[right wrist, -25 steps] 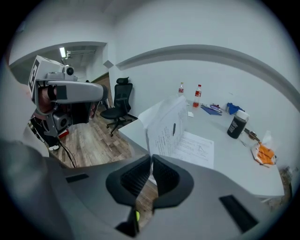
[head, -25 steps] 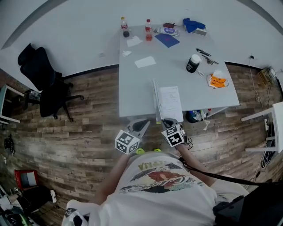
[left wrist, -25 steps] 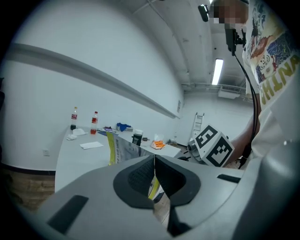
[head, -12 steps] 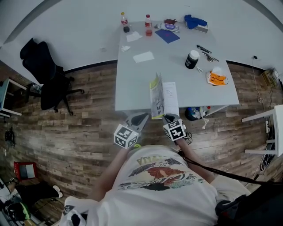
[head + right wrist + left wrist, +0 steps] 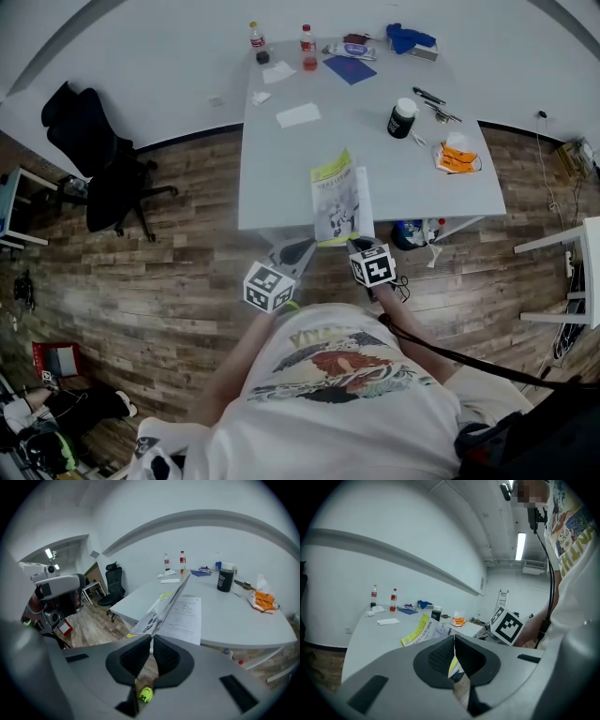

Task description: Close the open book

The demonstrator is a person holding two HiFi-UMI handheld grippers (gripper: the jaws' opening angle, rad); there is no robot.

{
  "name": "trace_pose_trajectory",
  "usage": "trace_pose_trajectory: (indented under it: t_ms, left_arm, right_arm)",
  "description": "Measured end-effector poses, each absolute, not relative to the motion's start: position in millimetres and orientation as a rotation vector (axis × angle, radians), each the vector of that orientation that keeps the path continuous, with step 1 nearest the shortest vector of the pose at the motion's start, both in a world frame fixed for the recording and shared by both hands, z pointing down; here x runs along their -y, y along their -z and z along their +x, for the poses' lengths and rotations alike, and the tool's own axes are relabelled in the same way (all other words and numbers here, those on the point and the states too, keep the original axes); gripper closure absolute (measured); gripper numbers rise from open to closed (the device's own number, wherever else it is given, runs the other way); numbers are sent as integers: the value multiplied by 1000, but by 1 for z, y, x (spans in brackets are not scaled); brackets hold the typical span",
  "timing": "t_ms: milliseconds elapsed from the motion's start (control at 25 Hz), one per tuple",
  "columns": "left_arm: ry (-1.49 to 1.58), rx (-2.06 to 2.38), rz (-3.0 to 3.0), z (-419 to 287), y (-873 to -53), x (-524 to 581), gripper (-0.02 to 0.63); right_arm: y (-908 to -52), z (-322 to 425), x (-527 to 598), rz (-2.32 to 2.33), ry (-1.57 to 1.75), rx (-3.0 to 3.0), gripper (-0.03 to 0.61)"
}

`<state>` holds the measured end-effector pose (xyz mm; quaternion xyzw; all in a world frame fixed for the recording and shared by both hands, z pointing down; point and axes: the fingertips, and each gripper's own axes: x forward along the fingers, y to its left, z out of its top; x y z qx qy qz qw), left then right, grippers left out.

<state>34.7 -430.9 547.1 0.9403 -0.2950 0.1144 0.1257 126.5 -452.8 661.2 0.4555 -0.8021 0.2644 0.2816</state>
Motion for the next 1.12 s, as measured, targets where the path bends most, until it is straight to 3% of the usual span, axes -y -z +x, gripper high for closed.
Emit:
trace_pose_trajectory:
  t_ms: [600, 1120]
  left_arm:
    - [-288, 851, 2716, 42, -551, 431, 600]
    - [-246, 876, 2777, 43, -518, 425, 601]
  right_arm:
    - [-674, 149, 429, 1273, -779, 2142, 548]
    - [-581, 114, 457, 1250, -494, 2458, 548]
